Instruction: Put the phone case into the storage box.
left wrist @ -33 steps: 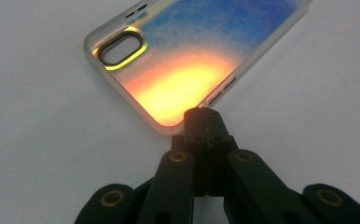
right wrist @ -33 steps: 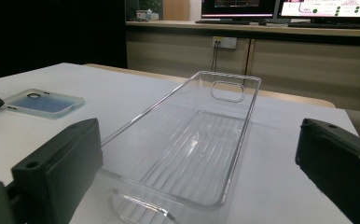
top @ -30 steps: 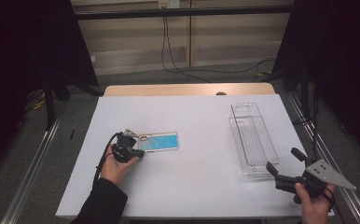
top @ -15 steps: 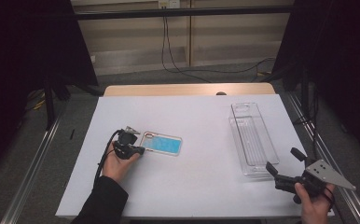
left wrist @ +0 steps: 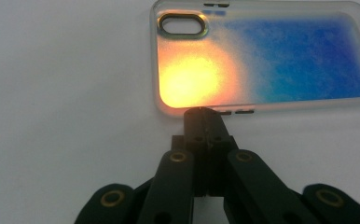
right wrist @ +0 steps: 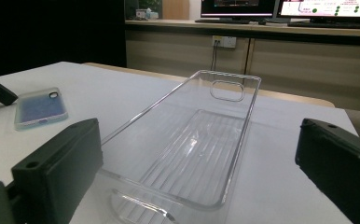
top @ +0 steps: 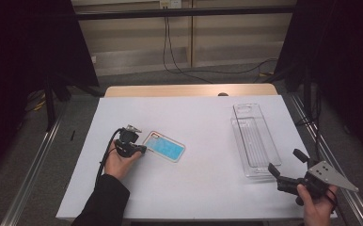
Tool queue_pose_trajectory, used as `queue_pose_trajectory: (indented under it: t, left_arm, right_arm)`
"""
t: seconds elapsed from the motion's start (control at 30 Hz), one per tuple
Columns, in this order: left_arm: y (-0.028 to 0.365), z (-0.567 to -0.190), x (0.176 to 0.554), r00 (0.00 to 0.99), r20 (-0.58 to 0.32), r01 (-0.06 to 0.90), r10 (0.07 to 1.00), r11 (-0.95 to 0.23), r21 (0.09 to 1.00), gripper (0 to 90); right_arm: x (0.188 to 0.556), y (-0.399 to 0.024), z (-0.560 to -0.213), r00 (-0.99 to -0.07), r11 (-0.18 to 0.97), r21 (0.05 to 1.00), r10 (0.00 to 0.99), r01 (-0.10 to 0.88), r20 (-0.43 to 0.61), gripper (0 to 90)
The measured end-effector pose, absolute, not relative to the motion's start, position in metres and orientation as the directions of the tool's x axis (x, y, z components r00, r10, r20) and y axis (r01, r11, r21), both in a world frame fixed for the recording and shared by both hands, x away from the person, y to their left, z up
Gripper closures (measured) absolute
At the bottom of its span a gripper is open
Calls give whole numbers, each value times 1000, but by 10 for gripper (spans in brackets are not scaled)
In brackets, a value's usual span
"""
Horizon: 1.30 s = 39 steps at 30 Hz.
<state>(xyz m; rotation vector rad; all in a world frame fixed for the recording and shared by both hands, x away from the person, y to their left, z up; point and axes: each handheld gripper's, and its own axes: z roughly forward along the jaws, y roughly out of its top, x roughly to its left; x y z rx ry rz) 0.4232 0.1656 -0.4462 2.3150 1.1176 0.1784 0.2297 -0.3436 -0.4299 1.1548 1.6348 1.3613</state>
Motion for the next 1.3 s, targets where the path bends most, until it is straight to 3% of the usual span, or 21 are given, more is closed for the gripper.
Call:
queue_pose_trajectory:
  t: [0.57,1.3]
  left_arm:
    - [165,-447,443,643,-180,701,745,-477,530,900]
    - [146,-449,461,653,-174,688,737,-483,541,900]
  right_arm:
    - [229,-345,-430,-351,45,980,936,194,27,0]
    - [230,-345,-430,-348,41,980,937,196,30,2]
